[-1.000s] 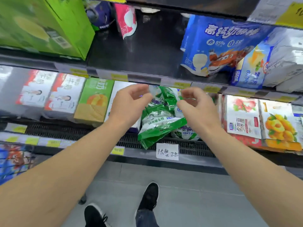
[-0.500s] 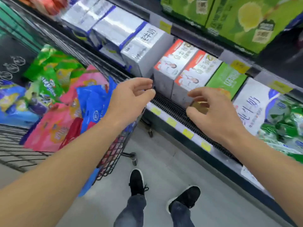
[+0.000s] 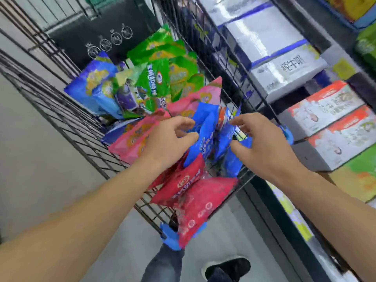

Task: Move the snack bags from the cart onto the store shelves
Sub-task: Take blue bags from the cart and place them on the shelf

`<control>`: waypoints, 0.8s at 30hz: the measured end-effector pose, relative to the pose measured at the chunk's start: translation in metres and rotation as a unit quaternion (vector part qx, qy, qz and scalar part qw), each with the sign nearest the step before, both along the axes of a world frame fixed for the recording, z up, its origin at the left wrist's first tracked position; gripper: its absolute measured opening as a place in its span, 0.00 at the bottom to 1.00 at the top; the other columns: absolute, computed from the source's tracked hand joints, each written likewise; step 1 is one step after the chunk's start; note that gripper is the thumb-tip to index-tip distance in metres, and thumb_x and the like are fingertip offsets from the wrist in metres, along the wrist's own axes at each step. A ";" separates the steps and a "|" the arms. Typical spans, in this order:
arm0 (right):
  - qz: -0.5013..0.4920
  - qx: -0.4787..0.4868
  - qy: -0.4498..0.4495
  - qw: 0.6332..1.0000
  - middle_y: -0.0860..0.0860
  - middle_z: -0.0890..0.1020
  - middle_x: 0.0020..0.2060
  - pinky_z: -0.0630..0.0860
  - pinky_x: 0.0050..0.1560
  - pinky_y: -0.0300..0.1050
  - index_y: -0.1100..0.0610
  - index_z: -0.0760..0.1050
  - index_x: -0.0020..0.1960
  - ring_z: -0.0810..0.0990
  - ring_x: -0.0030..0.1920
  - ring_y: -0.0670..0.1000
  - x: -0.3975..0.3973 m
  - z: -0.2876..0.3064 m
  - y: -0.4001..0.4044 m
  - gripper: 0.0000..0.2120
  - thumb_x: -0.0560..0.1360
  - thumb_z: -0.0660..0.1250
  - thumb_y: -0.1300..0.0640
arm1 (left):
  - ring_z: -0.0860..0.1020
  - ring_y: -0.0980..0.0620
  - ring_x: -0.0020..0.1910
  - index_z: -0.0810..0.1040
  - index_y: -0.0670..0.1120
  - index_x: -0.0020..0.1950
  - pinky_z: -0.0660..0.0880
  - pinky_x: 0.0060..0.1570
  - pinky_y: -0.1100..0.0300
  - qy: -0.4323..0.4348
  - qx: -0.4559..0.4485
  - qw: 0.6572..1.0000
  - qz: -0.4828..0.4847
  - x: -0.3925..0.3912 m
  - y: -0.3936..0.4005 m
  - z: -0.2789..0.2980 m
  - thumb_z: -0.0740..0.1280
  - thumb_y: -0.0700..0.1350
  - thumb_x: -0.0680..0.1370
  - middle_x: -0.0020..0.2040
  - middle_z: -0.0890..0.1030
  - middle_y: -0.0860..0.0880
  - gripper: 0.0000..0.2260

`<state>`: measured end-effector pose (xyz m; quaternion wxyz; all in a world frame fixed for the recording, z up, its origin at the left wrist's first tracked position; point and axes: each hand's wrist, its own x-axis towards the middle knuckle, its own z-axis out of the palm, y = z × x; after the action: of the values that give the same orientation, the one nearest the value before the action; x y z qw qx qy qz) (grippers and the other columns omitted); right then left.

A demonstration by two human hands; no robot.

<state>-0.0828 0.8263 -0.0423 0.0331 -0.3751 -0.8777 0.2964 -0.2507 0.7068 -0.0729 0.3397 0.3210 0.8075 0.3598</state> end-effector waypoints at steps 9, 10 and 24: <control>0.183 0.060 -0.134 0.972 0.55 0.77 0.60 0.73 0.60 0.57 0.54 0.76 0.64 0.75 0.60 0.62 -0.074 -0.058 0.016 0.25 0.68 0.66 0.67 | 0.82 0.57 0.47 0.82 0.53 0.54 0.79 0.55 0.54 -0.029 -0.010 0.999 0.030 -0.041 -0.017 -0.034 0.68 0.54 0.67 0.50 0.83 0.58 0.17; 0.215 0.068 -0.161 0.961 0.53 0.77 0.60 0.73 0.57 0.57 0.52 0.77 0.63 0.75 0.59 0.61 -0.078 -0.070 0.013 0.24 0.70 0.65 0.66 | 0.82 0.58 0.47 0.81 0.53 0.54 0.79 0.55 0.55 -0.038 -0.013 0.999 0.034 -0.046 -0.019 -0.041 0.69 0.54 0.67 0.50 0.83 0.58 0.17; 0.037 0.087 0.030 0.995 0.47 0.74 0.41 0.68 0.44 0.46 0.56 0.77 0.45 0.71 0.40 0.48 -0.066 -0.050 0.029 0.04 0.72 0.71 0.62 | 0.81 0.59 0.51 0.82 0.55 0.46 0.76 0.57 0.59 -0.167 0.050 0.985 -0.003 -0.034 0.009 -0.036 0.66 0.60 0.71 0.47 0.85 0.57 0.12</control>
<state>-0.1493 0.8550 -0.0920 0.0806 -0.3287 -0.9122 0.2310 -0.2845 0.7163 -0.1086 0.4545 0.2750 0.7194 0.4476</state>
